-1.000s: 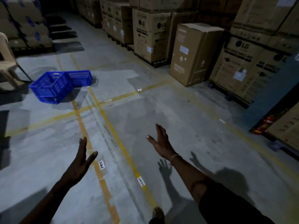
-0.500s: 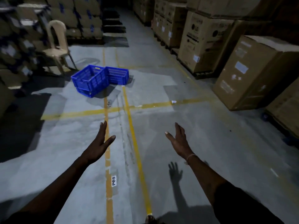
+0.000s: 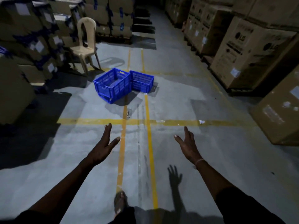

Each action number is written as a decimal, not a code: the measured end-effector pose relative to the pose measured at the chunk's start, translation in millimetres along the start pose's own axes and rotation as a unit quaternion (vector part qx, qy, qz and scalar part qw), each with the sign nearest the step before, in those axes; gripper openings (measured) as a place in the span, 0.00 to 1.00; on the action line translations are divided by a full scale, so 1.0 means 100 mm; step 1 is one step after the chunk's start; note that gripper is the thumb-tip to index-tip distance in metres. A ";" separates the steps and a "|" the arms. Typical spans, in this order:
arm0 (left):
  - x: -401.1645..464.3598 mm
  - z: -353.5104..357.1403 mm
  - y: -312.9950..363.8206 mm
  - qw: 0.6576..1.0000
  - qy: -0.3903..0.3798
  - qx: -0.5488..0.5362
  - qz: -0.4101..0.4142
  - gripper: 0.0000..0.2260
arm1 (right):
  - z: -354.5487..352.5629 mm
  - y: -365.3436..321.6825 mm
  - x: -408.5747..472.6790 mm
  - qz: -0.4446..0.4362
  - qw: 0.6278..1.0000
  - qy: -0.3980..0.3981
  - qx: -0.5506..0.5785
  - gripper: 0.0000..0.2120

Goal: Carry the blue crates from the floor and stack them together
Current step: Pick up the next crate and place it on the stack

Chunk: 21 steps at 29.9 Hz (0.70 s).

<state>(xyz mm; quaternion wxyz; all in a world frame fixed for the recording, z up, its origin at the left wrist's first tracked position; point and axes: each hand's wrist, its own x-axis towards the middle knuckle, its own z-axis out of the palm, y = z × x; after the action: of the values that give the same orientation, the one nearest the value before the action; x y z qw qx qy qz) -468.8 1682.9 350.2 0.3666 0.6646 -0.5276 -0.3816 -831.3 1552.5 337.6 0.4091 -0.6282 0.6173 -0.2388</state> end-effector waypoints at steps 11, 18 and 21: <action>2.61 -1.57 -0.23 0.998 -0.043 0.051 -0.010 0.39 | 1.04 -1.34 2.36 0.011 0.999 0.025 0.035 0.41; 4.14 -2.01 -0.56 0.998 -0.028 0.038 -0.036 0.39 | 1.52 -1.84 3.86 0.008 0.999 0.027 0.035 0.41; 4.91 -2.18 -0.69 0.998 -0.032 0.041 -0.047 0.39 | 1.71 -2.02 4.66 0.017 0.999 0.017 0.026 0.40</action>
<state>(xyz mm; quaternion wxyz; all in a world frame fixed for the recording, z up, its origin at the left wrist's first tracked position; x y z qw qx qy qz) -170.6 1231.8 325.9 0.3037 0.6905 -0.5223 -0.3976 -518.3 1117.9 311.3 0.4190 -0.6023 0.6284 -0.2584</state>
